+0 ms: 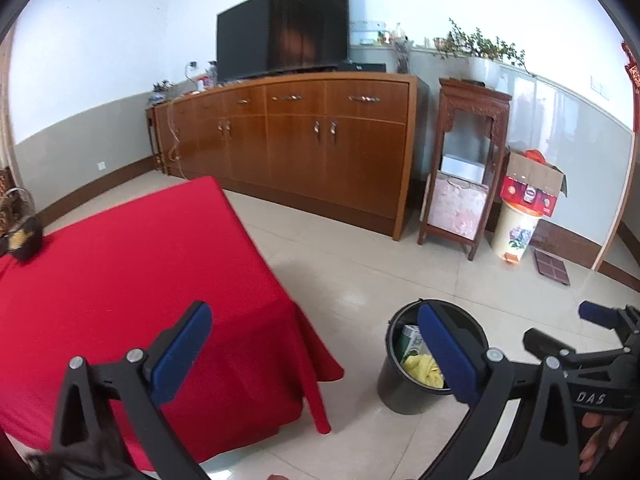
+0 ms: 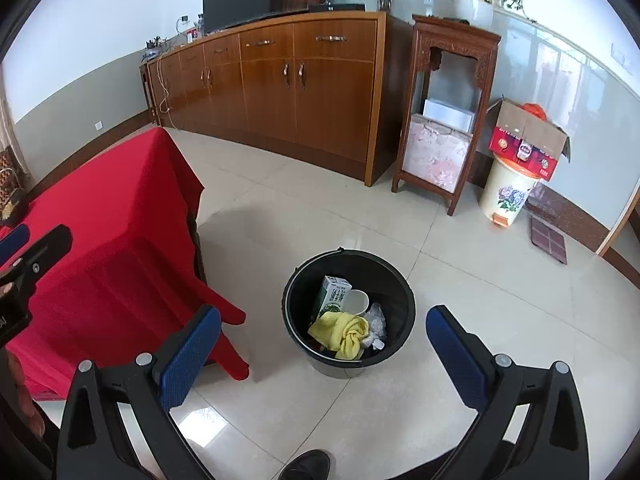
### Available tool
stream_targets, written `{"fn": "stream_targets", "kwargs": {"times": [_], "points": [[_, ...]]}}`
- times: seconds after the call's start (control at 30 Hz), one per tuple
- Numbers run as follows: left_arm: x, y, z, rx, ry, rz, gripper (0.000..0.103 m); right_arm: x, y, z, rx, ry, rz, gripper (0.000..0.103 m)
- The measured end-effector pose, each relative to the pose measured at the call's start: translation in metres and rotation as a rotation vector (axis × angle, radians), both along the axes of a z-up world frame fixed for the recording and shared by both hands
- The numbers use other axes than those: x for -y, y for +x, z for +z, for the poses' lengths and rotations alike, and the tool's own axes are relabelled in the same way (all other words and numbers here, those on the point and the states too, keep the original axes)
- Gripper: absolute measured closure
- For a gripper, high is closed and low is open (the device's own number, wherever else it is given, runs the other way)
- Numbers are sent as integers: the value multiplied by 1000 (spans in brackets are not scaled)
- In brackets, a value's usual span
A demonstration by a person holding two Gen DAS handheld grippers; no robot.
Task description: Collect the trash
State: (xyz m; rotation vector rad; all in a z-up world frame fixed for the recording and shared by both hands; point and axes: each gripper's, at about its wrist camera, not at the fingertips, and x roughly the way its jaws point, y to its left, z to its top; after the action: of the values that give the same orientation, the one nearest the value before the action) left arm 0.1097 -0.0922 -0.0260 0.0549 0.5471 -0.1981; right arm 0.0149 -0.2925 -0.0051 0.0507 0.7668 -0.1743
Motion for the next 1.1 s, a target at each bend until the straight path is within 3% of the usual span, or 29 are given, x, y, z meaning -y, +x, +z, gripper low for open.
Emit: {"fn": "stream_targets", "kwargs": {"times": [0.23, 0.5, 1.1], "points": [[-17, -34, 21, 37, 15, 46, 0, -15, -33, 39, 86, -27, -25, 0], [-20, -62, 49, 111, -18, 56, 0, -30, -69, 71, 173, -99, -32, 0], [-34, -66, 42, 108, -55, 77, 0, -41, -71, 71, 176, -140, -30, 0]]}}
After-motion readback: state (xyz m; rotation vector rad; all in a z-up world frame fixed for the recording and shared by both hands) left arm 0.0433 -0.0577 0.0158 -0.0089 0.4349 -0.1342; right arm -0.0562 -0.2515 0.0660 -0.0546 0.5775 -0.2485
